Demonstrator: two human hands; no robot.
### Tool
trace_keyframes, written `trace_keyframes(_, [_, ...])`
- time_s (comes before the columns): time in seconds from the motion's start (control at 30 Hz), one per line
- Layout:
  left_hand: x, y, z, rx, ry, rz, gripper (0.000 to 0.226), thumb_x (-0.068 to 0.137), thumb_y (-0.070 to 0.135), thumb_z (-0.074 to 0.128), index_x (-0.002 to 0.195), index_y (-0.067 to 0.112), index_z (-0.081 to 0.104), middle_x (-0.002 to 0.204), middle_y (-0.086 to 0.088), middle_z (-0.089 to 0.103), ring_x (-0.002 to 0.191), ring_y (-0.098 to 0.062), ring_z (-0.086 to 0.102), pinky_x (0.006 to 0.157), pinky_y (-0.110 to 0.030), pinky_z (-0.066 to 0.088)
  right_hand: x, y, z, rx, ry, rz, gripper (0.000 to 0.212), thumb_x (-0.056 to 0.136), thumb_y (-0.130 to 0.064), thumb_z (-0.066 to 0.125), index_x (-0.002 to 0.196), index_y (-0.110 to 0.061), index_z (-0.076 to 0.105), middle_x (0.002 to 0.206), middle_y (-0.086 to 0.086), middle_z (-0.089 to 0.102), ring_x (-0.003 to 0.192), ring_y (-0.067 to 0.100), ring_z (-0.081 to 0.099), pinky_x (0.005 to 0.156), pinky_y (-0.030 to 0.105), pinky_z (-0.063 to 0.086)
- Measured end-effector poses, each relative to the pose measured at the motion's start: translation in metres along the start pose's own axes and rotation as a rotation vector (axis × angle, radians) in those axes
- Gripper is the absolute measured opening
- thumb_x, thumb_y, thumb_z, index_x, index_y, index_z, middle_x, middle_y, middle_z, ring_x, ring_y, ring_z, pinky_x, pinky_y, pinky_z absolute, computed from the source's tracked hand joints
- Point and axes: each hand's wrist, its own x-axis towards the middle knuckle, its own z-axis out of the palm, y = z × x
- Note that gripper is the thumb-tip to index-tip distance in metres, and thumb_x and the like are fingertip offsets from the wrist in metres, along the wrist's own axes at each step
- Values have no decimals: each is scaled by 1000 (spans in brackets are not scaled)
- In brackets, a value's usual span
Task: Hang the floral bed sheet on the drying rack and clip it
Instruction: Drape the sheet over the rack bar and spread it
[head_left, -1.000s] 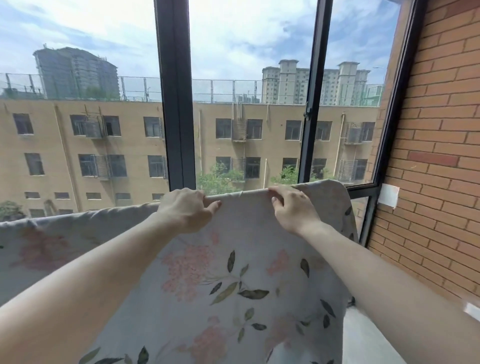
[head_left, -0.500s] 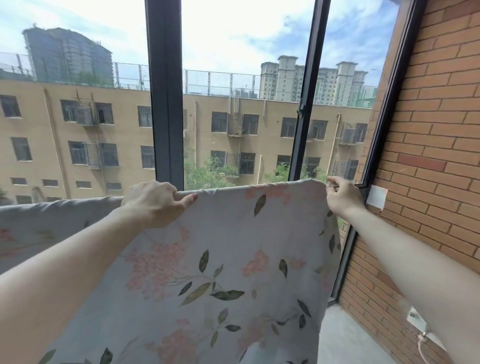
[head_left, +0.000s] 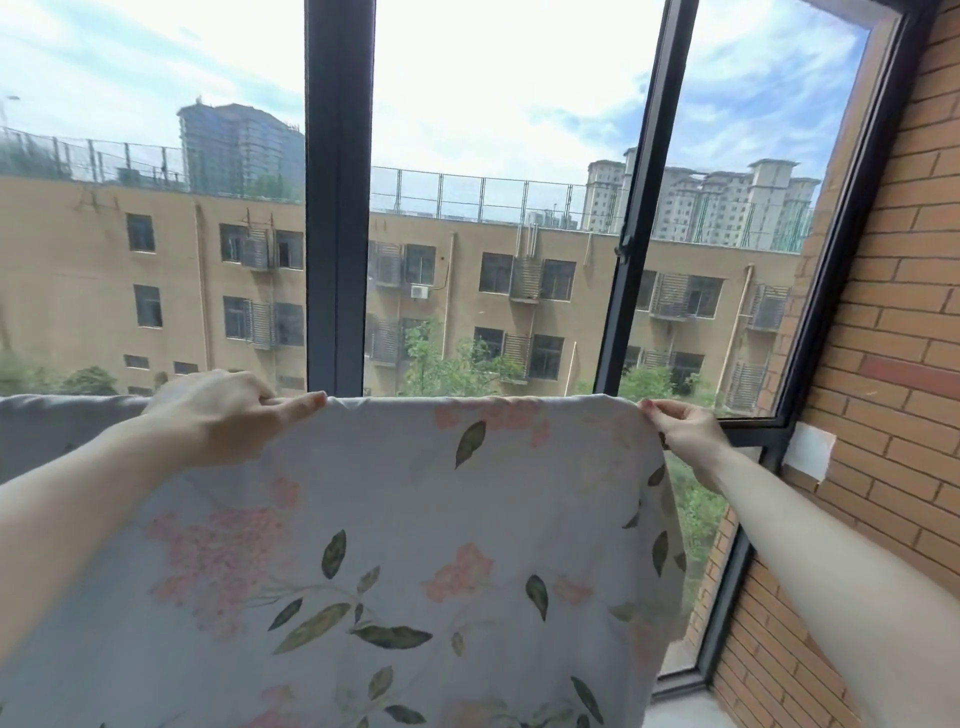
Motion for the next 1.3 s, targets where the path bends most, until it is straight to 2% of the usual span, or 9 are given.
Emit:
trace_keyframes(0.17, [-4, -14, -5, -26, -38, -61, 112, 55, 107, 3, 73, 23, 75, 70, 7, 73, 72, -15, 67, 70, -31, 53, 15, -4, 4, -14, -101, -52, 13, 92, -38, 77, 92, -25, 78, 102, -1, 78, 100, 18, 71, 91, 39, 59])
trace_keyframes(0.33, [-2, -2, -9, -19, -102, -96, 107, 54, 107, 5, 68, 24, 71, 59, 4, 69, 64, -16, 69, 69, -30, 54, 44, -37, 9, -33, 54, -168, 18, 95, -35, 74, 102, -20, 80, 93, -11, 72, 92, 14, 65, 72, 20, 49])
trace_keyframes(0.57, [13, 26, -10, 35, -194, -258, 90, 81, 92, 14, 83, 26, 75, 87, 2, 72, 82, -17, 66, 83, -33, 50, 114, -110, 39, -103, 273, -337, 26, 97, -33, 70, 109, -13, 81, 113, 5, 78, 109, 23, 70, 99, 25, 50])
trace_keyframes(0.63, [15, 30, -10, 38, -212, -299, 83, 89, 87, 17, 85, 26, 72, 88, 2, 70, 82, -16, 63, 81, -34, 48, 128, -106, 56, -214, 256, -327, 24, 97, -33, 69, 106, -15, 82, 114, 8, 78, 111, 28, 70, 98, 28, 50])
trace_keyframes(0.73, [18, 34, -10, 52, -225, -352, 71, 97, 78, 21, 94, 29, 71, 92, 4, 67, 84, -16, 60, 75, -33, 43, 142, -68, 79, -581, 81, -201, 22, 97, -36, 68, 103, -20, 81, 112, 9, 76, 103, 33, 70, 89, 33, 53])
trace_keyframes(0.9, [22, 32, -9, 108, -267, -399, 64, 98, 71, 24, 116, 26, 67, 120, -5, 65, 102, -26, 59, 83, -36, 43, 148, -30, 98, -1041, -546, 49, 35, 88, -30, 78, 117, -11, 75, 116, 7, 73, 103, 25, 70, 94, 40, 59])
trace_keyframes(1.0, [22, 33, -9, 109, -277, -407, 65, 98, 70, 23, 122, 25, 64, 133, -6, 63, 105, -27, 56, 86, -37, 42, 122, -62, 97, -971, -560, -102, 36, 87, -47, 77, 105, -16, 77, 104, 0, 76, 96, 22, 73, 88, 41, 62])
trace_keyframes(1.17, [24, 41, -9, 126, -285, -407, 60, 98, 64, 23, 122, 23, 59, 132, -8, 62, 104, -29, 55, 88, -38, 43, 28, -127, 127, -518, -734, -334, 32, 103, -42, 58, 95, -19, 79, 97, -5, 78, 89, 11, 74, 78, 28, 59])
trace_keyframes(1.3, [20, 41, -15, 86, -294, -427, 62, 96, 63, 26, 129, 23, 61, 138, -8, 61, 113, -31, 56, 96, -40, 43, -37, -127, 163, -675, -770, -550, 55, 106, -55, 40, 69, -17, 57, 79, 2, 65, 73, 24, 61, 65, 35, 46])
